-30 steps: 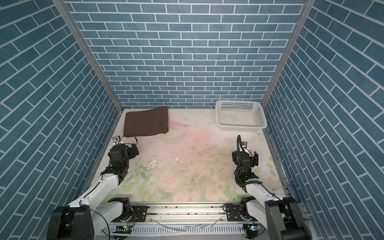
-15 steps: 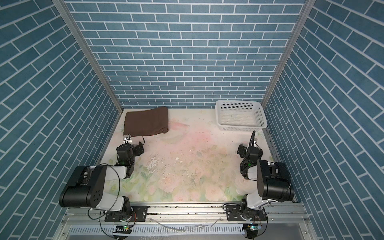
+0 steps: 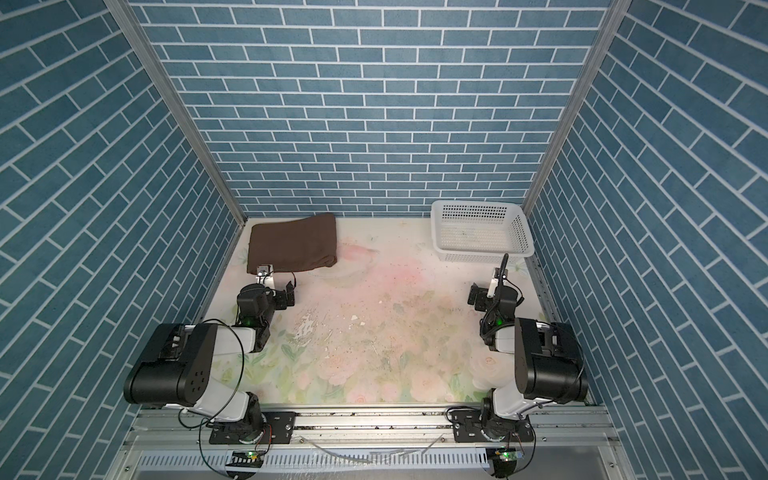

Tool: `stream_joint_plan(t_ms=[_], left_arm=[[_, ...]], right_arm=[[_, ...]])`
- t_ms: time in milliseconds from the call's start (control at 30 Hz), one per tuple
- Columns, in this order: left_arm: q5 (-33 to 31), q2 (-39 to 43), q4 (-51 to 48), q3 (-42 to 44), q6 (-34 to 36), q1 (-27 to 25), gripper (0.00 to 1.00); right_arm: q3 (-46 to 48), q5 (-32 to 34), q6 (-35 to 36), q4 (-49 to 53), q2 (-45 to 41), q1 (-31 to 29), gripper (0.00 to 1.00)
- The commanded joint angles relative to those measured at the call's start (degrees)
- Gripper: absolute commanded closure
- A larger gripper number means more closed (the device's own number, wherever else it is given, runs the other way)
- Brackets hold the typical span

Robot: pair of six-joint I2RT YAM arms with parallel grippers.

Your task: Fold and stack the trousers

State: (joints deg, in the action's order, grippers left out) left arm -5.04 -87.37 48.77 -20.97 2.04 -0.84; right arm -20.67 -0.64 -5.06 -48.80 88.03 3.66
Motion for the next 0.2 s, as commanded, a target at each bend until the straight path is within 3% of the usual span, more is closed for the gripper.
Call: stream_joint_plan(t_ms=[0,167], left_arm=[[0.4,0.0,1.0,-0.8,0.7,-0.3,0.01],[-1.2,-0.1,0.5,-1.1,1.4,-1.2,0.01]], right_arm=[[-2.6,-1.5,2.1,0.6,0.5,0.0,0.01],[-2.3,-1.4,2.1,0.1,0.3,0.0,0.01]])
